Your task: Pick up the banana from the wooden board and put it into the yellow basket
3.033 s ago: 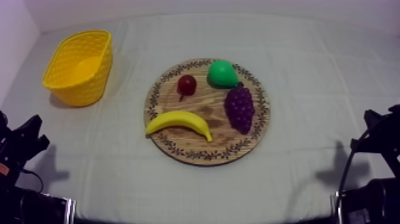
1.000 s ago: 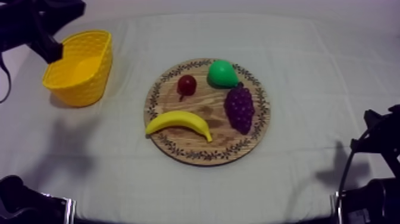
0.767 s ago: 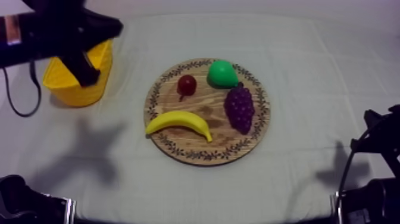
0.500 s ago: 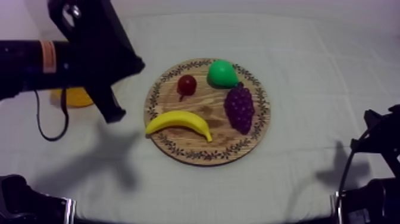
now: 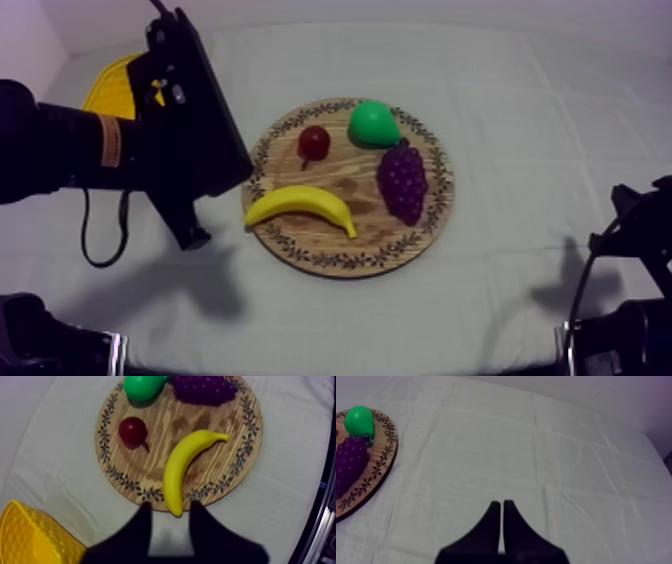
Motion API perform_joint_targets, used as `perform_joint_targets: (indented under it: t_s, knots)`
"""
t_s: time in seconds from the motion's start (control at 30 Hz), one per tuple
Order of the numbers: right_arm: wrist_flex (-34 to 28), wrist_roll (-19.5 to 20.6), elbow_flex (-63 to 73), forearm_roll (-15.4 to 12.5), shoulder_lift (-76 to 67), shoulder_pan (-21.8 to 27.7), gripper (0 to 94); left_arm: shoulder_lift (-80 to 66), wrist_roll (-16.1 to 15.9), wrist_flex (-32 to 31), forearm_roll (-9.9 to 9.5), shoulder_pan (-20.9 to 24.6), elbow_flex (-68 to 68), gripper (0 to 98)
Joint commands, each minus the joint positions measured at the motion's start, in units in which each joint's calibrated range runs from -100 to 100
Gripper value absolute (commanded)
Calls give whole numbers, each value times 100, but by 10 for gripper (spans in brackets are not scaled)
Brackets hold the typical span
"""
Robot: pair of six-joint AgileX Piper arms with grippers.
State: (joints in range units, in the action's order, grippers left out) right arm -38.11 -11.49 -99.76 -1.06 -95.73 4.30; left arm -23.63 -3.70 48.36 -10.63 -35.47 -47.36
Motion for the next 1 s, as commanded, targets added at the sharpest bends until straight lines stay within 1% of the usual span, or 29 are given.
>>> perform_joint_targets:
  t_s: [0.0, 0.17, 0.3, 0.53, 0.77, 0.97]
  knots:
    - [12, -2, -2, 1, -2, -1, 3, -2, -29, -1, 10, 8, 0, 621]
    - [12, -2, -2, 1, -2, -1, 3, 20, -52, -97, 32, -26, -12, 686]
    - [12, -2, -2, 1, -2, -1, 3, 118, -58, -96, 66, -64, -14, 712]
    - [12, -2, -2, 1, -2, -1, 3, 610, 5, -136, 82, -168, 2, 716]
    - [12, -2, -2, 1, -2, -1, 3, 1426, 87, -239, 83, -209, 164, 711]
    - [12, -2, -2, 1, -2, -1, 3, 2270, 105, -5, 119, -227, 631, 706]
